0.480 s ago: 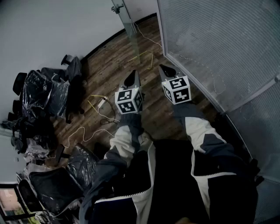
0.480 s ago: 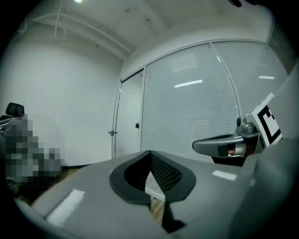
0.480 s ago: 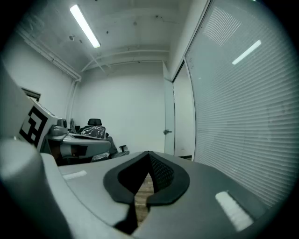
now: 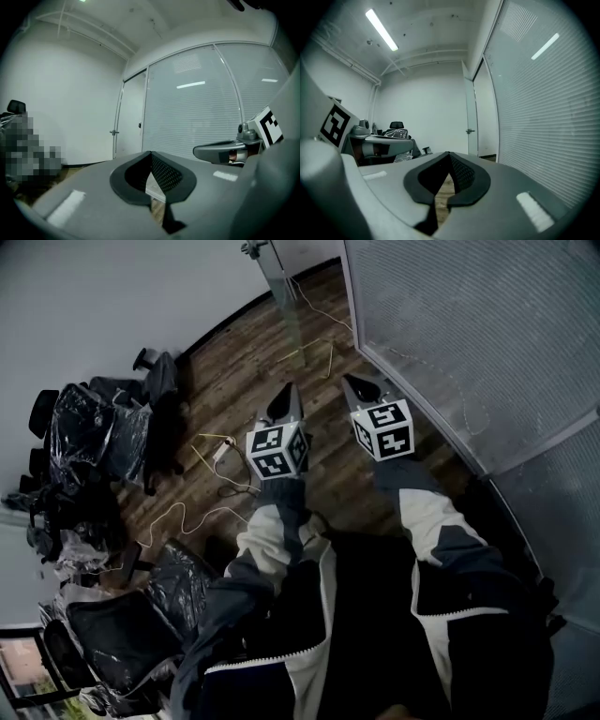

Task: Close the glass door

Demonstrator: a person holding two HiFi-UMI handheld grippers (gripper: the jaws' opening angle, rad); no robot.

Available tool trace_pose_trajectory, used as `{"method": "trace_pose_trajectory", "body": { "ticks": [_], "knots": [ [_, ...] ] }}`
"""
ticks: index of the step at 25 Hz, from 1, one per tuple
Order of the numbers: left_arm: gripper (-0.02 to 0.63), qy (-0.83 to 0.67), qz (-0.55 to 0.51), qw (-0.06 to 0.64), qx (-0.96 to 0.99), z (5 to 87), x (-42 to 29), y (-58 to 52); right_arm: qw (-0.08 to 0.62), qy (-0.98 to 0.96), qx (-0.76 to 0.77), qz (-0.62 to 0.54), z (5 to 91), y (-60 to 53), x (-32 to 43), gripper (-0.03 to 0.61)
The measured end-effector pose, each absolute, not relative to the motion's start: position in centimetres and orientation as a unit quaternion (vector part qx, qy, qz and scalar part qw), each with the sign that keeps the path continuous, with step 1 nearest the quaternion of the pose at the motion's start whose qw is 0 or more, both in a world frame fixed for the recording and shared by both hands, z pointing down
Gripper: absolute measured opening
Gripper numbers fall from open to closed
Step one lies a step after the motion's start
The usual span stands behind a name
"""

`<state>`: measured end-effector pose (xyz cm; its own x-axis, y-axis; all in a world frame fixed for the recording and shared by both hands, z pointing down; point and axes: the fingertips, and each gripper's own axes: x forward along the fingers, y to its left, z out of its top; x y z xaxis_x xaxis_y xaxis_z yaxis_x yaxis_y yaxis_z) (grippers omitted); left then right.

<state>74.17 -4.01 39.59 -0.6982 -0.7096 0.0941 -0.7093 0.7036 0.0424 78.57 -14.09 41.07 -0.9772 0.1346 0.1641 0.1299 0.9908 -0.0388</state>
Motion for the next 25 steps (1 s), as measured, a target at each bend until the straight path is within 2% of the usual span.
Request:
{"method": "trace_pose_trajectory", "body": {
  "ticks": [10, 19, 25],
  "knots": [
    [0.003, -0.929, 0.008, 0.052, 0.366, 40.6, 70.5, -0.2, 0.087, -0.991, -0.102, 0.006, 42.0, -9.9, 74.4, 0.005],
    [0.003, -0.928, -0.018, 0.054, 0.369, 40.2, 61.3, 4.1, 0.103, -0.989, -0.109, -0.009, 42.5, -5.6, 65.5, 0.005],
    [0.003, -0.916, -0.036, 0.083, 0.392, 41.4, 54.8, 7.3, 0.109, -0.991, -0.078, 0.002, 42.6, -3.1, 59.1, 0.005]
  ]
}}
